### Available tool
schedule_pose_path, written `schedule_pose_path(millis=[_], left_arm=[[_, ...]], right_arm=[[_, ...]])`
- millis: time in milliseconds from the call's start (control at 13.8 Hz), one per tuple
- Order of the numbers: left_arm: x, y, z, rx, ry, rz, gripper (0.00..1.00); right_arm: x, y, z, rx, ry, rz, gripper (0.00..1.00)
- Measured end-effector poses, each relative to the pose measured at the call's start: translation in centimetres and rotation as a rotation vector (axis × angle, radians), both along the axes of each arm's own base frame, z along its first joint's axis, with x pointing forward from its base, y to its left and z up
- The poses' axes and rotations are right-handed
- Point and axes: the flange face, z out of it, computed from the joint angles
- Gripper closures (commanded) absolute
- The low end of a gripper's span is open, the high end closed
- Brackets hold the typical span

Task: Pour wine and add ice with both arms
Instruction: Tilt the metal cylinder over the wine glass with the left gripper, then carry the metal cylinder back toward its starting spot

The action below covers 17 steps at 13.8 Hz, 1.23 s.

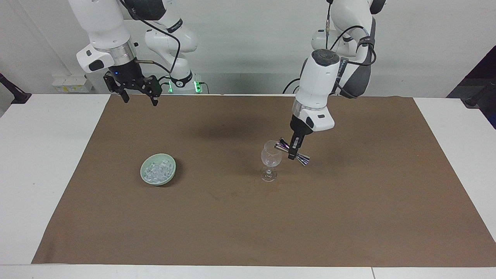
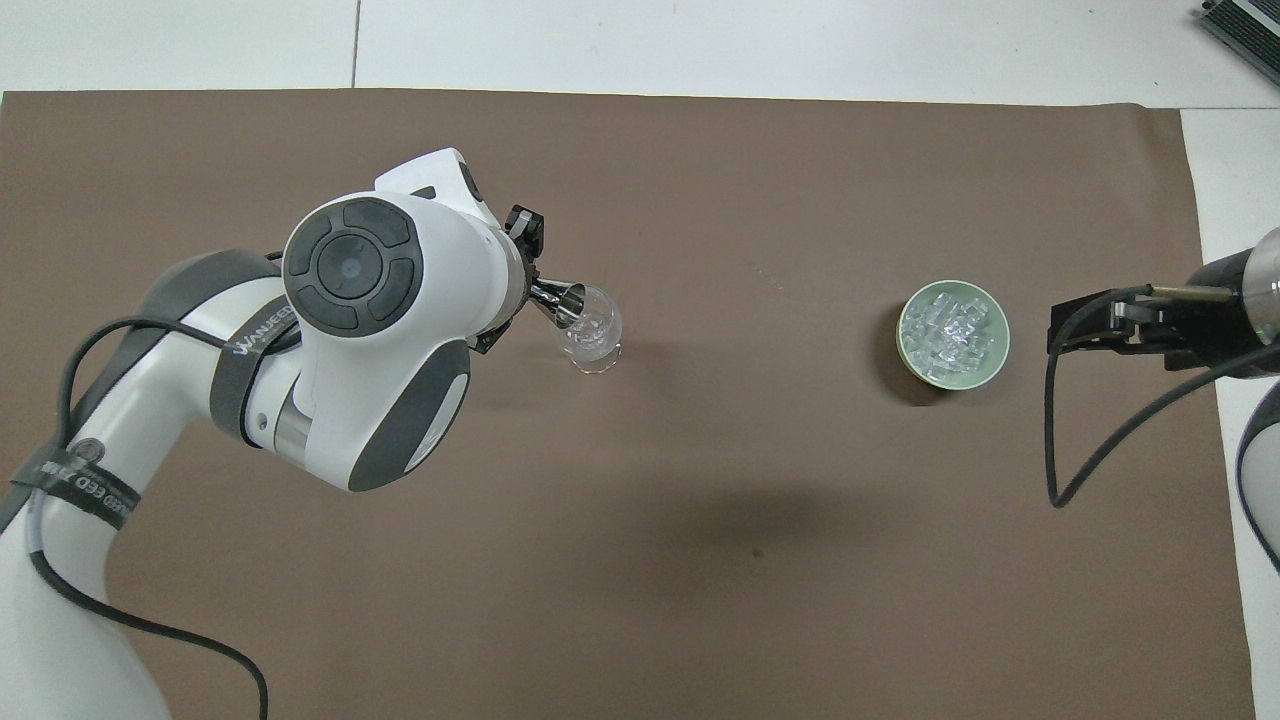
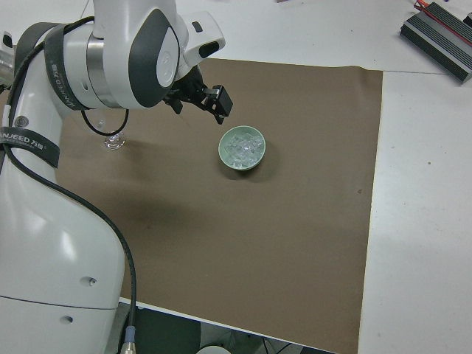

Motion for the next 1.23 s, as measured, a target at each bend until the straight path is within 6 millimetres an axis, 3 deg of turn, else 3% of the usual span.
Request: schedule_pose_path(millis=[1229], left_arm=[[-1.0,-1.6,0.5,0.087,-0.063,-0.045,1.0]], right_arm=[[0.0,0.0,0.0,0.0,0.0,0.0,0.0]])
